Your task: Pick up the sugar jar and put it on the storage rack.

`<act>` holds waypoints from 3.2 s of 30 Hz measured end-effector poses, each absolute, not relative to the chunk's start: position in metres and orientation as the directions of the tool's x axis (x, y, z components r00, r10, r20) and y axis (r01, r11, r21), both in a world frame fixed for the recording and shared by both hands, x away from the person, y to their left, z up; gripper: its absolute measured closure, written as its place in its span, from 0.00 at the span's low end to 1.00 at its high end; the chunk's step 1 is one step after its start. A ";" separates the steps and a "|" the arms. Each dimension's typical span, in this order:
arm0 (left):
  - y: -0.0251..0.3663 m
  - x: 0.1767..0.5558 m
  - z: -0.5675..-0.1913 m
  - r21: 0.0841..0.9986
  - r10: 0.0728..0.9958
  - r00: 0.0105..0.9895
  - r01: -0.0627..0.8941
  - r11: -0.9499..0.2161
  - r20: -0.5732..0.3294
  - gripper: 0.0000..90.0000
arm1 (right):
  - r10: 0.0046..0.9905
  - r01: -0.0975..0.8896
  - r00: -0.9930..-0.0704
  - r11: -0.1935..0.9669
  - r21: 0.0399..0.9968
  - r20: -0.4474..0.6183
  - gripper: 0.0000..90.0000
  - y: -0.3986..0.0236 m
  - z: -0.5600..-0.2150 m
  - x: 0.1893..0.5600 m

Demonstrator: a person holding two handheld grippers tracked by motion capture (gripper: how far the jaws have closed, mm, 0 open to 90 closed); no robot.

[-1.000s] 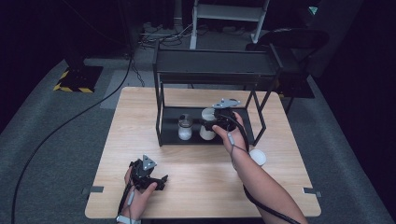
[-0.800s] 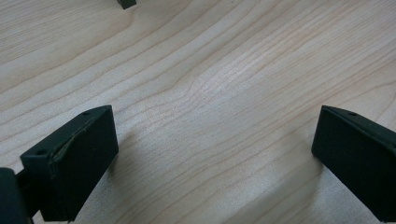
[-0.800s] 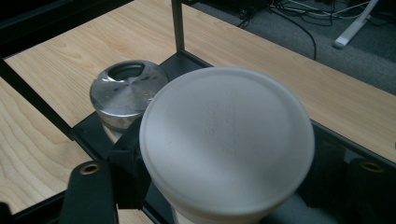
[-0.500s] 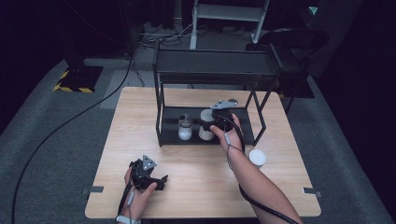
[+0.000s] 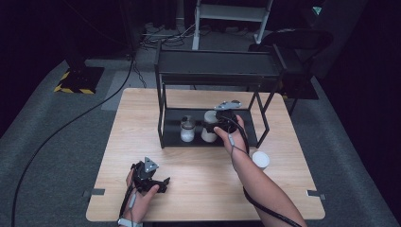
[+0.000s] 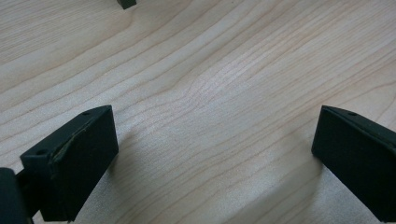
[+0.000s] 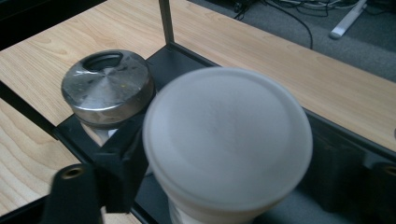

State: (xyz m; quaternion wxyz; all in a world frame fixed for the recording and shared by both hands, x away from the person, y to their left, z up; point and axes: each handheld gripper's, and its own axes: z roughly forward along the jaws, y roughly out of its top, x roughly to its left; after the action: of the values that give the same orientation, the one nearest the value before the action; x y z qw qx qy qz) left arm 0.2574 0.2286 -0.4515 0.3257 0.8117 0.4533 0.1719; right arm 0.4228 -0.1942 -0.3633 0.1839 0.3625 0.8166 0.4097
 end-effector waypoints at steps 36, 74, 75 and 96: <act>0.228 0.258 -0.451 0.684 0.849 0.527 0.625 -0.376 -0.015 0.00 | 0.677 0.321 -0.735 0.400 0.859 -0.041 0.03 -0.258 -0.303 0.340; 0.227 0.258 -0.452 0.685 0.850 0.526 0.624 -0.375 -0.013 0.00 | 0.718 0.342 -0.695 0.367 0.865 -0.030 0.03 -0.336 -0.308 0.280; 0.227 0.258 -0.452 0.685 0.850 0.526 0.624 -0.376 -0.013 0.00 | 0.720 0.344 -0.693 0.364 0.865 -0.027 0.02 -0.337 -0.309 0.278; 0.227 0.258 -0.452 0.687 0.852 0.523 0.625 -0.372 -0.014 0.00 | 0.750 0.398 -0.660 0.315 0.862 0.030 0.02 -0.365 -0.344 0.257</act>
State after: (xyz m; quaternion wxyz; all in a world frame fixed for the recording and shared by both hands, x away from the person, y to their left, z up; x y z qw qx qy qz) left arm 0.2576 0.2267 -0.4518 0.3256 0.8097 0.4559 0.1747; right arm 0.2568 -0.3651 -0.3435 0.1925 0.3643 0.7878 0.4578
